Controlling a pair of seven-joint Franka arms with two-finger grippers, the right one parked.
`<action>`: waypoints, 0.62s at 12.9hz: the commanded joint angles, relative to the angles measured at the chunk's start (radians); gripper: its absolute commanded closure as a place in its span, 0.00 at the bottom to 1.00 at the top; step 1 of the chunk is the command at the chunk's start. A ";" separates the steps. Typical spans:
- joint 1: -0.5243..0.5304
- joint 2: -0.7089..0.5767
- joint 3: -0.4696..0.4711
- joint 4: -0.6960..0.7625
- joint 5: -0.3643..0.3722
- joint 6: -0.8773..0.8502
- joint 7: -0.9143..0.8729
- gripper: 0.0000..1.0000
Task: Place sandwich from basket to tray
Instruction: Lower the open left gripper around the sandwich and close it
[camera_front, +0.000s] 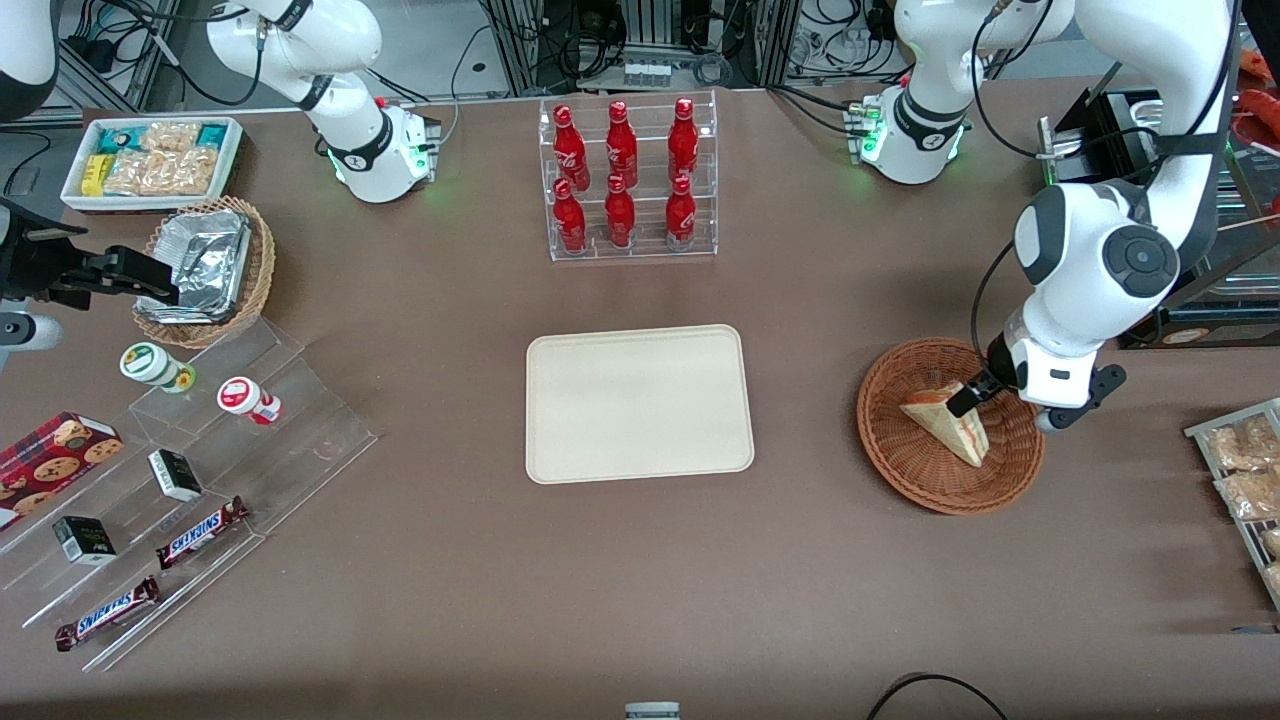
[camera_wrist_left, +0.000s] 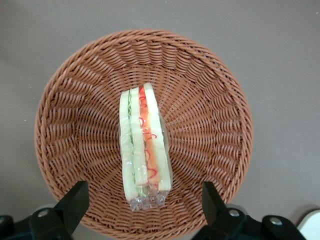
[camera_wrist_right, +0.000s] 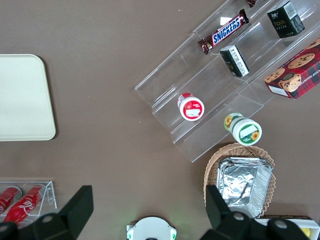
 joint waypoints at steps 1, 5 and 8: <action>-0.007 0.038 0.003 -0.002 -0.010 0.049 -0.024 0.00; -0.010 0.090 0.003 -0.007 -0.010 0.111 -0.058 0.00; -0.010 0.112 0.003 -0.008 -0.010 0.125 -0.058 0.00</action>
